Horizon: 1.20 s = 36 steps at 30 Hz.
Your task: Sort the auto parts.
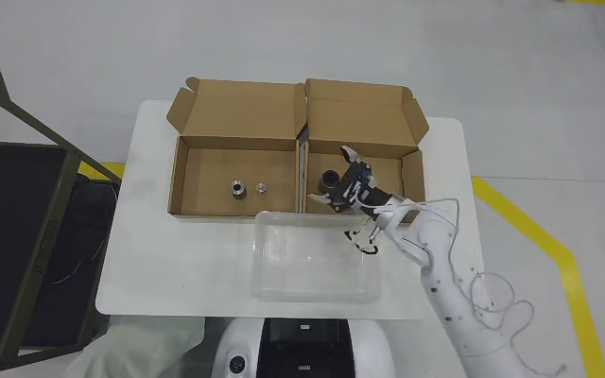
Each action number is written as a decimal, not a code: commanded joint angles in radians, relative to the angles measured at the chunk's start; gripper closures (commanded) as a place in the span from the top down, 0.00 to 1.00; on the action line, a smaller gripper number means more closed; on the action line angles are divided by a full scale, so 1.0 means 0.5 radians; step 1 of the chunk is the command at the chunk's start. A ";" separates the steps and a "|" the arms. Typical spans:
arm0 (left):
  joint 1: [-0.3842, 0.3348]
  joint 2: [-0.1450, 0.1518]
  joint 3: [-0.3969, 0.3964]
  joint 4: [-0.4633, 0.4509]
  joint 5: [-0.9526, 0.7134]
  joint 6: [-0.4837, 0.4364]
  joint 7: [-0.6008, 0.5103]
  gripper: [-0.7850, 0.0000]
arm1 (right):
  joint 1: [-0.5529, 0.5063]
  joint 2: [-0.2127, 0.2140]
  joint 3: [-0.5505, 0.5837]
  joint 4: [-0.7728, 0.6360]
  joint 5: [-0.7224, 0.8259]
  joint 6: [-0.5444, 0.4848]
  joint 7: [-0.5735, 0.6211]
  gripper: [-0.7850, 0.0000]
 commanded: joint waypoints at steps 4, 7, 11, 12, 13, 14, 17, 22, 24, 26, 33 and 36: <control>0.000 0.000 0.000 0.000 0.000 0.000 0.000 1.00 | -0.119 0.026 0.089 -0.105 0.016 -0.010 0.017 1.00; 0.000 0.000 0.000 0.000 0.000 0.000 0.000 1.00 | -0.202 0.037 0.156 -0.152 0.101 0.028 -0.050 1.00; 0.000 0.000 0.000 0.000 0.000 0.000 0.000 1.00 | -0.269 0.052 0.195 -0.191 0.099 0.013 -0.095 1.00; 0.000 0.000 0.000 0.000 0.000 0.000 0.000 1.00 | -0.280 0.057 0.214 -0.196 0.106 0.004 -0.115 1.00; 0.000 0.000 0.000 0.000 0.000 0.000 0.000 1.00 | -0.295 0.062 0.243 -0.200 0.101 0.025 -0.128 1.00; 0.000 0.000 0.000 0.000 0.000 0.000 0.000 1.00 | -0.316 0.066 0.269 -0.204 0.092 0.047 -0.131 1.00; 0.000 0.000 0.000 0.000 0.000 0.000 0.000 1.00 | -0.395 0.081 0.352 -0.255 0.091 0.085 -0.148 1.00; 0.000 0.000 0.000 0.000 0.000 0.000 0.000 1.00 | -0.599 0.107 0.508 -0.413 0.070 0.172 -0.096 1.00; 0.000 0.000 0.000 0.000 0.000 0.000 0.000 1.00 | -0.689 0.115 0.562 -0.496 0.077 0.198 -0.082 1.00; 0.000 0.000 0.000 0.000 0.000 0.000 0.000 1.00 | -0.775 0.123 0.622 -0.582 0.088 0.218 -0.096 1.00; 0.000 0.000 0.000 0.000 0.000 0.000 0.000 1.00 | -1.042 0.144 0.769 -0.890 -0.039 0.330 0.094 1.00; 0.000 0.000 0.000 0.000 0.000 0.000 0.000 1.00 | -1.160 0.145 0.835 -0.994 -0.038 0.426 0.086 1.00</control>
